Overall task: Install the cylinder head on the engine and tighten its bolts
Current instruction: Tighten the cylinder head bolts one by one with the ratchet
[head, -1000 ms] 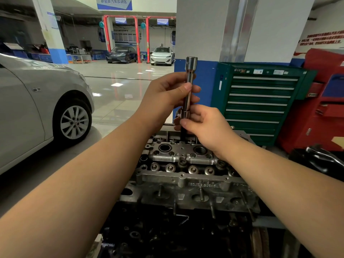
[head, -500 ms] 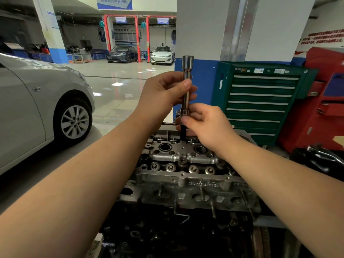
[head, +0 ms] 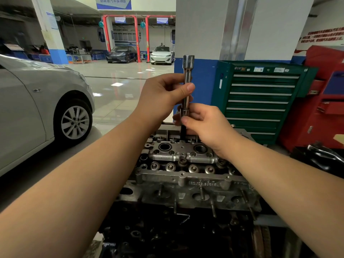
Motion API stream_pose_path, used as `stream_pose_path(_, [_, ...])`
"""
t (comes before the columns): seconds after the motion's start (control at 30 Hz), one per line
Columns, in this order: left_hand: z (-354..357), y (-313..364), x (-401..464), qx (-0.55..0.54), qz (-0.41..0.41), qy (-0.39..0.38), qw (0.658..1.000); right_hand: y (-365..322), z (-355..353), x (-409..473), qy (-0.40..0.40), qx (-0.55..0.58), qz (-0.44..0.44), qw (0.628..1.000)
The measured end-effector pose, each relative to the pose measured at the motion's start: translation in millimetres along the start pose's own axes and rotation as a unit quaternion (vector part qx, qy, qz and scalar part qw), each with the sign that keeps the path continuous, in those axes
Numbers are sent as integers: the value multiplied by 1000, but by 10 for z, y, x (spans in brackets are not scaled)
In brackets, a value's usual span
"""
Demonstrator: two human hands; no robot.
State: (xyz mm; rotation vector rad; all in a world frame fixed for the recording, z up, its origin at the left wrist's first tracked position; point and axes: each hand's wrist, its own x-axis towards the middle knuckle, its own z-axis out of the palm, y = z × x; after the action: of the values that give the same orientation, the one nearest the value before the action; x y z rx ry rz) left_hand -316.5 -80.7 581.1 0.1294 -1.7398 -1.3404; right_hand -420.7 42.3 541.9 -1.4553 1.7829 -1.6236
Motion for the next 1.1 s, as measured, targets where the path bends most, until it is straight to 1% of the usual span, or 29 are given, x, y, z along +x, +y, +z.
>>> stream_pose_path(0.13, [33, 30, -47, -53, -12, -47, 997, 1, -5, 11, 51, -21, -5, 998])
stream_pose_path(0.2, [41, 52, -61, -61, -5, -52, 997, -9, 17, 16, 69, -36, -5, 997])
stream_pose_path(0.33, [36, 53, -34, 24, 31, 1, 999, -13, 22, 34, 80, -72, -1, 994])
stream_pose_path(0.4, [39, 39, -25, 38, 33, 18, 999, -10, 17, 26, 58, -54, -5, 997])
stream_pose_path(0.47, [31, 34, -18, 38, 32, 30, 998, -6, 13, 8, 18, 2, -13, 1000])
stream_pose_path(0.53, [14, 26, -12, 13, 26, 16, 999, -3, -1, -5, -6, 17, -7, 1000])
stream_pose_path(0.6, [-2, 16, -11, -20, 14, -15, 1000, 3, -16, 6, 0, 7, 1, 1000])
stream_pose_path(0.73, [33, 21, -56, -79, -4, -52, 995, 3, -11, 17, 50, -2, 1, 999])
stream_pose_path(0.83, [48, 42, -65, -29, 21, -28, 999, 0, 2, 30, 54, -28, -5, 998])
stream_pose_path(0.93, [35, 33, -41, 2, 27, 7, 1000, 3, -7, 31, 27, -14, -2, 1000])
stream_pose_path(1.03, [32, 27, -34, -8, 22, 18, 1000, 23, -9, 24, -4, 9, -9, 1000])
stream_pose_path(1.1, [43, 29, -47, -45, 11, 4, 999, 31, -16, 24, -13, 26, 2, 1000])
